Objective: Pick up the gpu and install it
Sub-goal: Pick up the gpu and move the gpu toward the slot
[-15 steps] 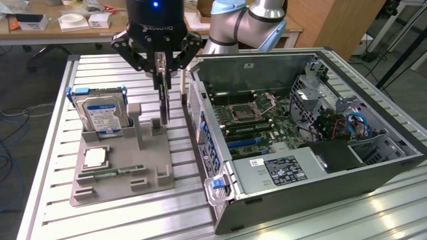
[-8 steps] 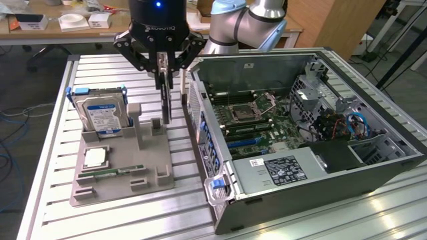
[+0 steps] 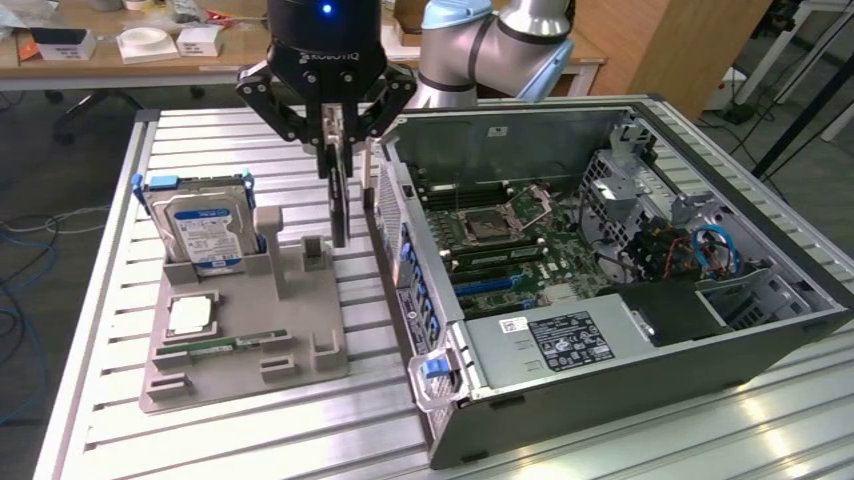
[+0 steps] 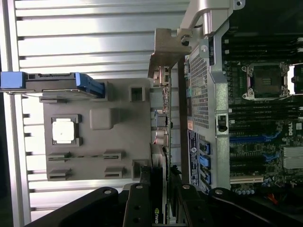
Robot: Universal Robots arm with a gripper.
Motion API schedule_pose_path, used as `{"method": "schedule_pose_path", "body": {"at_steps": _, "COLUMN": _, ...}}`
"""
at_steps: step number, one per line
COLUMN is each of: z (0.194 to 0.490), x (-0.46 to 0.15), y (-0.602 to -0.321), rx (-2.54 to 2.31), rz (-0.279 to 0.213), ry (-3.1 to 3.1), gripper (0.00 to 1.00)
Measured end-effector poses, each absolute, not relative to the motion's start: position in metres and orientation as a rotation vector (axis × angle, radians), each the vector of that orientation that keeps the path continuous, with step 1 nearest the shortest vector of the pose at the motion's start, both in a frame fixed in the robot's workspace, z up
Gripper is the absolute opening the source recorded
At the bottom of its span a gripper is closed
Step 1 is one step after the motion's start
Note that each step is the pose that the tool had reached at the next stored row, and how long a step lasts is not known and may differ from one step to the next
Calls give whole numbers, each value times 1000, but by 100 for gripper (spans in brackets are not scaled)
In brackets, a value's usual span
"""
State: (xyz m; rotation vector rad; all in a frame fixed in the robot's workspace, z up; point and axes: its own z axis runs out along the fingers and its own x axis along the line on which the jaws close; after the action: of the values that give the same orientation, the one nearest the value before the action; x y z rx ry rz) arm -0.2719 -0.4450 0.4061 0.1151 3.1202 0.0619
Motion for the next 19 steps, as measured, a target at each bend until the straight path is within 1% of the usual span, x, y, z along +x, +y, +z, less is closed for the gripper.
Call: {"method": "schedule_pose_path", "body": {"at_steps": 19, "z": 406, "x": -245, "y": -445, "rx": 110, "rz": 62, "ry": 3120, "gripper": 26}}
